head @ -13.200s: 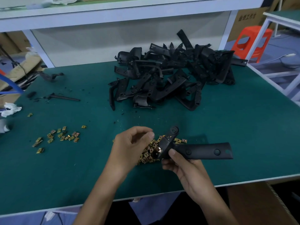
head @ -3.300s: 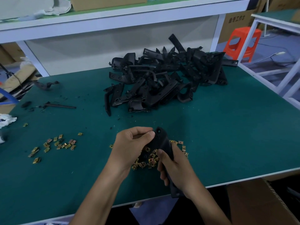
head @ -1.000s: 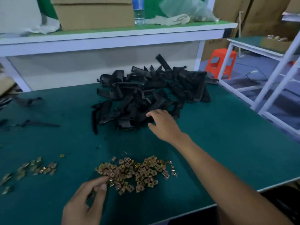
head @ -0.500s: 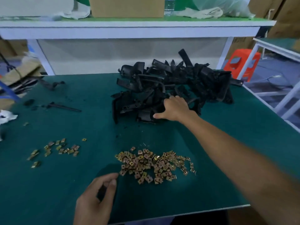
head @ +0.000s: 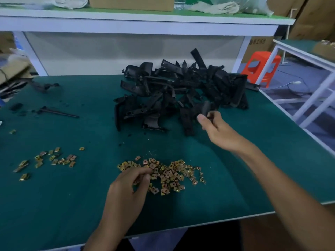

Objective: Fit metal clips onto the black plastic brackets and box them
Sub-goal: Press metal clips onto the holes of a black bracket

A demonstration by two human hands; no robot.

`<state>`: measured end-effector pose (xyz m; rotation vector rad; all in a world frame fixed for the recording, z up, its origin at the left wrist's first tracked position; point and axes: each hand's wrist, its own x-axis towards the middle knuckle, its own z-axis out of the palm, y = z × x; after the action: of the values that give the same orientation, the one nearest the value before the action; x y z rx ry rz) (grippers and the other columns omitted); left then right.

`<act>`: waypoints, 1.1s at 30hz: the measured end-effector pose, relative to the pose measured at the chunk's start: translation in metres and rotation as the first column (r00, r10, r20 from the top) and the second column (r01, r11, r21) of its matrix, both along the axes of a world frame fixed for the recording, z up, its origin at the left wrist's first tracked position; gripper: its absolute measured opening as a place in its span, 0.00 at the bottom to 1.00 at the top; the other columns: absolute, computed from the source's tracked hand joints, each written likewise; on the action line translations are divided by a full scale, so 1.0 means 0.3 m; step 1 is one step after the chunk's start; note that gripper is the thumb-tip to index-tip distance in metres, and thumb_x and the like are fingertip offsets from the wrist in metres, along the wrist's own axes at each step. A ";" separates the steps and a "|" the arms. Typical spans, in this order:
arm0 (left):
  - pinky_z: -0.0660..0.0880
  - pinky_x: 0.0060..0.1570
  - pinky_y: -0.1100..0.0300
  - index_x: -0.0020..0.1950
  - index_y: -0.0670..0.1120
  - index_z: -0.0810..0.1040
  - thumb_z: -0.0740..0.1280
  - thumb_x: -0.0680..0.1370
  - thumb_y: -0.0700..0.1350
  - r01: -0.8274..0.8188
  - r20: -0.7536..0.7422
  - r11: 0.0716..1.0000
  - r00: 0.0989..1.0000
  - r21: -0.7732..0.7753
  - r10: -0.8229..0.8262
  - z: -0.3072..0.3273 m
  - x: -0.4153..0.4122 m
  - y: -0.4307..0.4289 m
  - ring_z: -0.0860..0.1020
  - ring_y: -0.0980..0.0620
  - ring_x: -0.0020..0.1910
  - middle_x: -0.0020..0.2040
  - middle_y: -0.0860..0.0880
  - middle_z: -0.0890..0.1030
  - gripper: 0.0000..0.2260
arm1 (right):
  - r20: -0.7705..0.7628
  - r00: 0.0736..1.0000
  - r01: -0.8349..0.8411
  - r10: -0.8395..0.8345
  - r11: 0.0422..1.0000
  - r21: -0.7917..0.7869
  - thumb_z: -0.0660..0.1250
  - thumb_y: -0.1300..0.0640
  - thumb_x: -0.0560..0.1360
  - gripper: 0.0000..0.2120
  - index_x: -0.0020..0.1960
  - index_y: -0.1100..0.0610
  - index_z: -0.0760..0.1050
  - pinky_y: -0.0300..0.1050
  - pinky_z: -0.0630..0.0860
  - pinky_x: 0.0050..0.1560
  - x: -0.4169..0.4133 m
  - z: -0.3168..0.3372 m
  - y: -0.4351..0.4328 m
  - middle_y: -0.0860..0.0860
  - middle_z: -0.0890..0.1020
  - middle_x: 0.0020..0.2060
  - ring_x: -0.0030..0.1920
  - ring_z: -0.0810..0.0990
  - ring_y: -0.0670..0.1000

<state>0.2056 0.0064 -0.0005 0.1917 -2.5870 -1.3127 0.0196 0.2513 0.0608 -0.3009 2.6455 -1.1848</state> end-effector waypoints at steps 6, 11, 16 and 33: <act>0.69 0.52 0.72 0.57 0.50 0.84 0.68 0.81 0.46 0.163 -0.073 0.947 0.979 -0.276 -0.190 0.011 -0.149 0.151 0.77 0.56 0.53 0.52 0.56 0.83 0.07 | 0.004 0.997 0.077 -0.078 0.962 -0.264 0.64 0.39 0.79 0.13 0.51 0.48 0.72 0.37 0.67 0.46 0.162 -0.049 0.105 0.40 0.74 0.43 0.44 0.73 0.39; 0.65 0.62 0.56 0.68 0.53 0.78 0.63 0.82 0.56 0.354 0.022 0.770 0.914 -0.531 -0.406 -0.032 -0.246 0.313 0.70 0.50 0.60 0.61 0.53 0.78 0.17 | 0.062 0.967 0.247 -0.246 0.861 -0.444 0.76 0.50 0.74 0.22 0.37 0.58 0.65 0.44 0.63 0.33 0.274 -0.050 0.139 0.51 0.65 0.32 0.34 0.64 0.50; 0.63 0.60 0.54 0.69 0.54 0.76 0.58 0.85 0.52 0.308 0.055 0.758 0.939 -0.575 -0.340 -0.067 -0.304 0.353 0.68 0.48 0.60 0.62 0.50 0.75 0.15 | 0.307 0.913 0.404 -0.268 0.694 -0.596 0.69 0.54 0.79 0.19 0.46 0.71 0.67 0.40 0.73 0.27 0.369 -0.102 0.171 0.70 0.79 0.42 0.32 0.80 0.51; 0.71 0.43 0.73 0.52 0.59 0.81 0.65 0.83 0.46 0.180 0.011 0.977 0.983 0.116 -0.183 0.087 -0.237 0.110 0.79 0.65 0.45 0.45 0.65 0.82 0.08 | 0.430 0.899 0.281 0.076 0.654 -0.703 0.62 0.50 0.83 0.15 0.58 0.62 0.73 0.42 0.75 0.23 0.475 -0.229 -0.045 0.56 0.86 0.43 0.30 0.82 0.54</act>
<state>0.1346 0.0395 0.0257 -0.0124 -2.6000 -1.5314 0.1620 0.2377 -0.0077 0.0066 1.6826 -2.0829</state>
